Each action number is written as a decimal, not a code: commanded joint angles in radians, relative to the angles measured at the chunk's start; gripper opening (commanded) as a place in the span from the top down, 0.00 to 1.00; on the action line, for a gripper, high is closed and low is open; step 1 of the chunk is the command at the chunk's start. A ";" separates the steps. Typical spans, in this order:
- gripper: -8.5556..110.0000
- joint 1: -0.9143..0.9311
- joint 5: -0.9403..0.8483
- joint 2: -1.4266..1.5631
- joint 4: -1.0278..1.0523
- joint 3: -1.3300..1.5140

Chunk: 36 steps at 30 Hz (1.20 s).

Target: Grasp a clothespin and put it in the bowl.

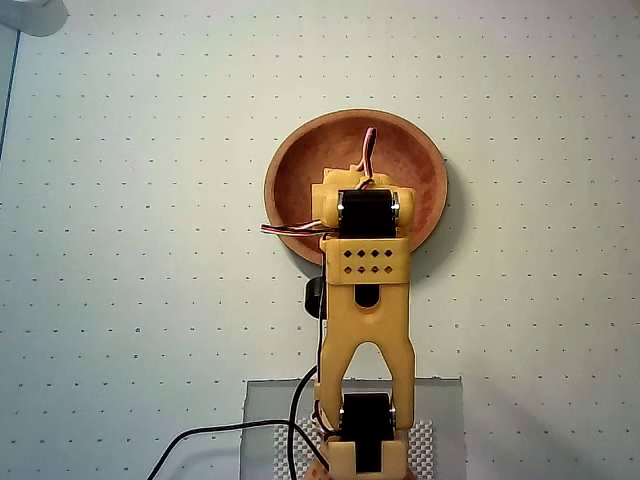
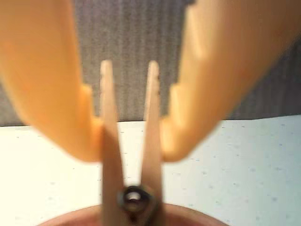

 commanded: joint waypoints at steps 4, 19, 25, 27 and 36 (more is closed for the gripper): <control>0.95 0.003 -0.055 -0.015 0.028 -0.011; 0.95 0.064 -0.051 -0.391 -0.034 -0.063; 0.95 0.063 -0.054 -0.489 -0.109 -0.123; 0.95 0.061 -0.051 -0.517 -0.124 -0.146; 0.95 0.051 -0.060 -0.540 -0.135 -0.265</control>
